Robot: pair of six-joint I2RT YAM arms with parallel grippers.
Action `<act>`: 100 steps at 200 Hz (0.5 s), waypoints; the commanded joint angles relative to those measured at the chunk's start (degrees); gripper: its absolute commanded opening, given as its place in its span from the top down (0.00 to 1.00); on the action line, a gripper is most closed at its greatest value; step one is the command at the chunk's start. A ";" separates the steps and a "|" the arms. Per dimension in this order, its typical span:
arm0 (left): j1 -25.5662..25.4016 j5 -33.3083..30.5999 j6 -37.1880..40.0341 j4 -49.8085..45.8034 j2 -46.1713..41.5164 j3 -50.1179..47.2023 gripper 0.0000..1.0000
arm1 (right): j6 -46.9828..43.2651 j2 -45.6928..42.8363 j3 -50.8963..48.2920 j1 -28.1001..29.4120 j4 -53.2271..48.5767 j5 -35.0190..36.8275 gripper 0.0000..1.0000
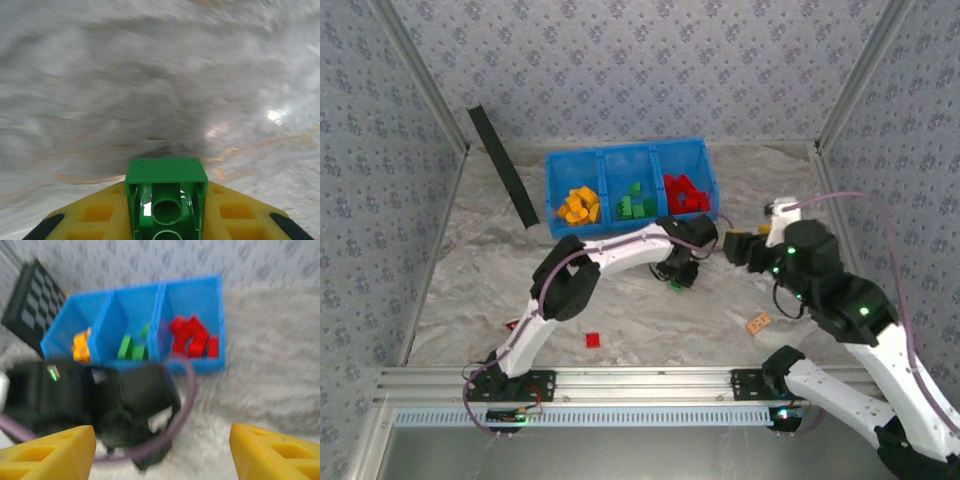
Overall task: Sort the legos into containers by color
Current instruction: Pick up the lego from the middle-left of the table, then place the lego in the container.
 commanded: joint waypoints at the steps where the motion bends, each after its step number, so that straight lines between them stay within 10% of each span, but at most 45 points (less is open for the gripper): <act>1: 3.74 -1.46 2.63 -0.77 -6.87 2.00 0.81 | 9.14 0.43 -6.09 7.74 0.51 3.21 0.27; 100: 18.52 -6.16 4.50 -2.52 -0.60 21.13 0.83 | 27.74 26.89 -0.33 41.41 -1.47 20.47 0.24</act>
